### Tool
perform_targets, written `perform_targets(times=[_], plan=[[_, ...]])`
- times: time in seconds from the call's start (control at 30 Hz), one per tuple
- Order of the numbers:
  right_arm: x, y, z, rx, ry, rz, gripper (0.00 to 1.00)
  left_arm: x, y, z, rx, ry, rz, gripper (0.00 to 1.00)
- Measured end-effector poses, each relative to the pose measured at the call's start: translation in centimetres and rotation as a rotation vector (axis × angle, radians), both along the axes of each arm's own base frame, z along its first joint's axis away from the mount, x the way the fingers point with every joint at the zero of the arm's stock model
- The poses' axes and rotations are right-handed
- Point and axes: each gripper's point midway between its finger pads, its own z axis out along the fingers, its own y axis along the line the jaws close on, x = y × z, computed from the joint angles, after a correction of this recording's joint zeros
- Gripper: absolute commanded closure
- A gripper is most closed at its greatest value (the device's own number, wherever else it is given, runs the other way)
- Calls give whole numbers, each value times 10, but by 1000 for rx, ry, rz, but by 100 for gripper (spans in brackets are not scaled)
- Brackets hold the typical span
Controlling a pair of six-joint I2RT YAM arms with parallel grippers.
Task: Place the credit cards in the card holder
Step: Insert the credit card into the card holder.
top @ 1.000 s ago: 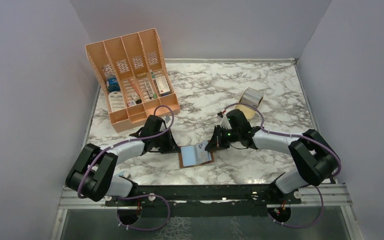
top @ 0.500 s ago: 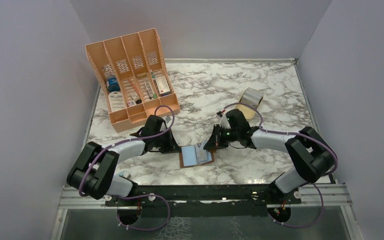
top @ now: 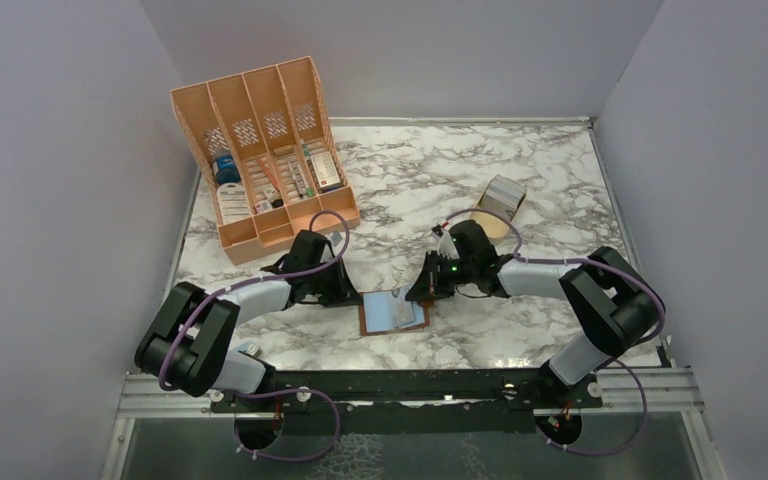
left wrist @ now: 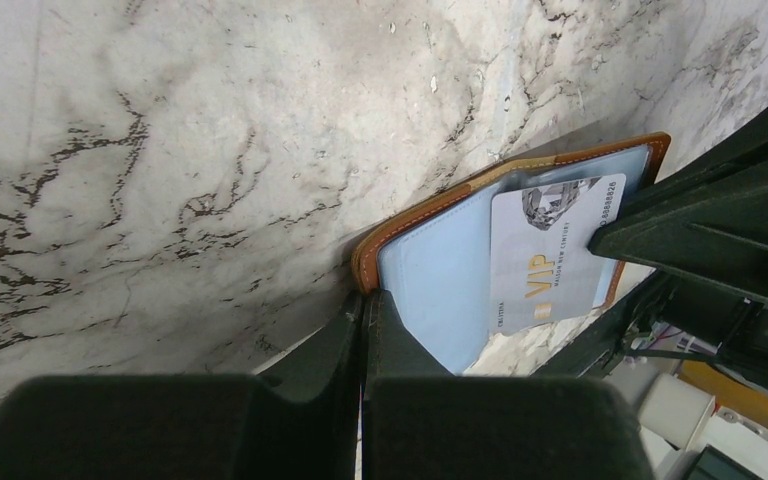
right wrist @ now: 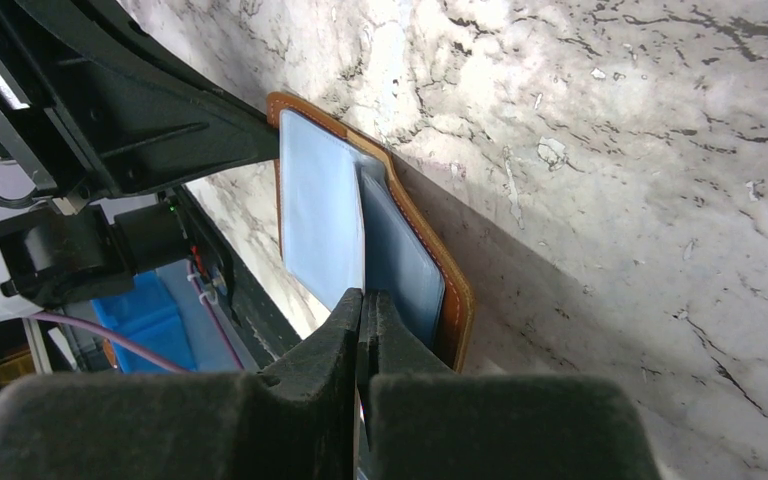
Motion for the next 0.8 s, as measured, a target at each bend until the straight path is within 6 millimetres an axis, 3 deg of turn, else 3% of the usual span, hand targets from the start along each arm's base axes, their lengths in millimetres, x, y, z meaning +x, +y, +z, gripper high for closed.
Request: perform_targets(times=[0.8], plan=[[-5, 0, -6, 2, 50, -32, 99, 0, -1, 0, -6, 11, 12, 100]])
